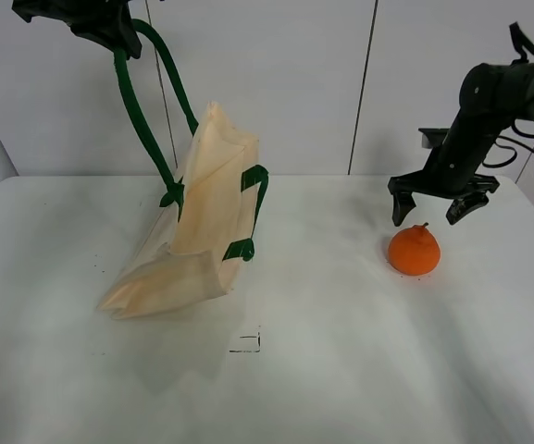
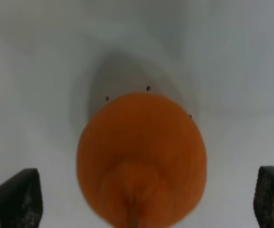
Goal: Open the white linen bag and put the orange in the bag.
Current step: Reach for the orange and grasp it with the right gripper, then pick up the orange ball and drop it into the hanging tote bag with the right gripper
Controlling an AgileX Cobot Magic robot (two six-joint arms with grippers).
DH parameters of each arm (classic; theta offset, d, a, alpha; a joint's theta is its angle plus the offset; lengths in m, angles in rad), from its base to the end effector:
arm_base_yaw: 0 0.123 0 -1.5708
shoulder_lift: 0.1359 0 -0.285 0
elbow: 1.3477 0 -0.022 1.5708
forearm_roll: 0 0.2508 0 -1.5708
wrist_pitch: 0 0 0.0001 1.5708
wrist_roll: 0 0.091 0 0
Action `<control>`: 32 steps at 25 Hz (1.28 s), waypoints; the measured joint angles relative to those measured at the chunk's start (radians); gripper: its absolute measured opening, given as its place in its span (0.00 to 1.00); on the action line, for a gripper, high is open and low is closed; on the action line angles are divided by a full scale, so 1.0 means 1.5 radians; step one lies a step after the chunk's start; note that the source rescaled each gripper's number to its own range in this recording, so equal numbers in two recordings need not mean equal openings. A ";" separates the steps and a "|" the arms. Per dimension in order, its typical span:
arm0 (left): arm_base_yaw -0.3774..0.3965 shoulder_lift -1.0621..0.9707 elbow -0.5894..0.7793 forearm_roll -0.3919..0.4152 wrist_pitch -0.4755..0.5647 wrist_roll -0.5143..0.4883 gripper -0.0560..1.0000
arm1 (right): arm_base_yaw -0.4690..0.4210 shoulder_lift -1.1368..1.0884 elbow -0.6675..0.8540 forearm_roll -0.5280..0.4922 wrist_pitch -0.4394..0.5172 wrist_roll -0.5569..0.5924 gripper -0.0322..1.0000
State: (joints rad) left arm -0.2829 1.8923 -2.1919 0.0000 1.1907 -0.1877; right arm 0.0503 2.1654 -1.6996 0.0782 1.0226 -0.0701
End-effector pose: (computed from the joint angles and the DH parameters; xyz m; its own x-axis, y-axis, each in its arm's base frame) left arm 0.3965 -0.1153 0.4281 -0.7314 0.0183 -0.6817 0.1452 0.9809 -0.1295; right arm 0.4458 0.0285 0.1735 -0.9820 -0.0787 -0.1720 -0.0903 0.9941 0.0607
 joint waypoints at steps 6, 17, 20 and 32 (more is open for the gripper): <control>0.000 0.000 0.000 0.000 0.000 0.000 0.05 | 0.000 0.059 -0.001 0.019 -0.001 -0.009 0.98; 0.000 0.000 0.000 0.000 0.000 0.000 0.05 | 0.000 0.030 -0.007 0.041 0.015 -0.023 0.04; 0.000 0.000 0.000 0.000 0.000 0.000 0.05 | 0.001 -0.003 -0.037 0.092 0.026 -0.030 0.04; 0.000 0.000 0.000 0.000 0.000 0.000 0.05 | 0.168 -0.053 -0.293 0.236 0.060 -0.023 0.04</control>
State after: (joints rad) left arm -0.2829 1.8923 -2.1919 0.0000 1.1907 -0.1871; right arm 0.3022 2.0856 -2.1387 0.4319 1.1128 -0.1046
